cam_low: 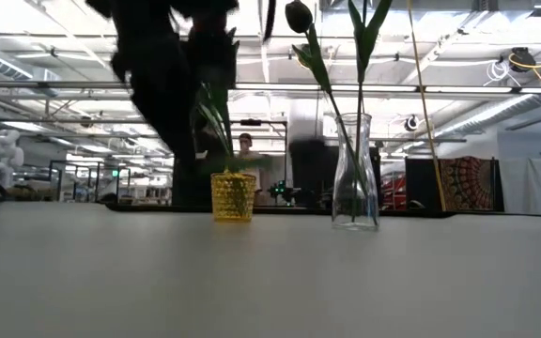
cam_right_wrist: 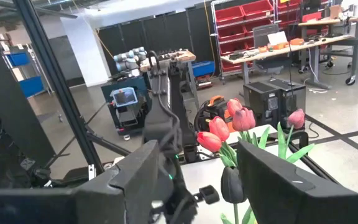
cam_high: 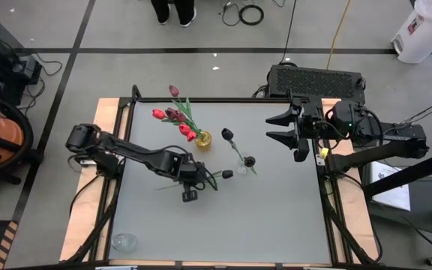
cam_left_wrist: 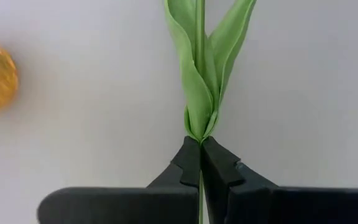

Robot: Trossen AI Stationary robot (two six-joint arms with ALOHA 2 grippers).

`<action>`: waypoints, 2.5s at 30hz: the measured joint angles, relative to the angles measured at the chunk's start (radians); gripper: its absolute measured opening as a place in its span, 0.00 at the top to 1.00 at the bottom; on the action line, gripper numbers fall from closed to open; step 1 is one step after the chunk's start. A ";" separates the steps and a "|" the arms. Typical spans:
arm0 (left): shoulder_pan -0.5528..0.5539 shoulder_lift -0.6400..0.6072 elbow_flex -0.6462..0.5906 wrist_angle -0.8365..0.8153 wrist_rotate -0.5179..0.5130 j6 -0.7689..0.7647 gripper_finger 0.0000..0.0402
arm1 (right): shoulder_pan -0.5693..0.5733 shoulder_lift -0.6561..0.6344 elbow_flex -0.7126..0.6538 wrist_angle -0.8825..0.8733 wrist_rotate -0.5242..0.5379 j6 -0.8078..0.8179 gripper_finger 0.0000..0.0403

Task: Sort flowers into vase by color
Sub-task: Put the black flower into the transparent vase

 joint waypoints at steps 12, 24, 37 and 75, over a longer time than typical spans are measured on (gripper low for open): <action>-0.107 -0.172 0.149 -0.185 -0.106 0.000 1.00 | -0.024 0.000 0.000 0.003 0.004 0.000 0.48; -0.129 -0.249 0.422 -0.188 -0.264 0.074 1.00 | -0.055 0.000 -0.001 0.042 0.003 0.002 0.48; -0.071 -0.249 0.634 -0.081 -0.359 0.221 1.00 | -0.055 0.024 0.000 0.191 -0.003 0.111 0.48; 0.081 -0.188 0.649 0.293 -0.107 0.264 1.00 | -0.026 0.358 0.000 0.804 -0.064 0.111 0.48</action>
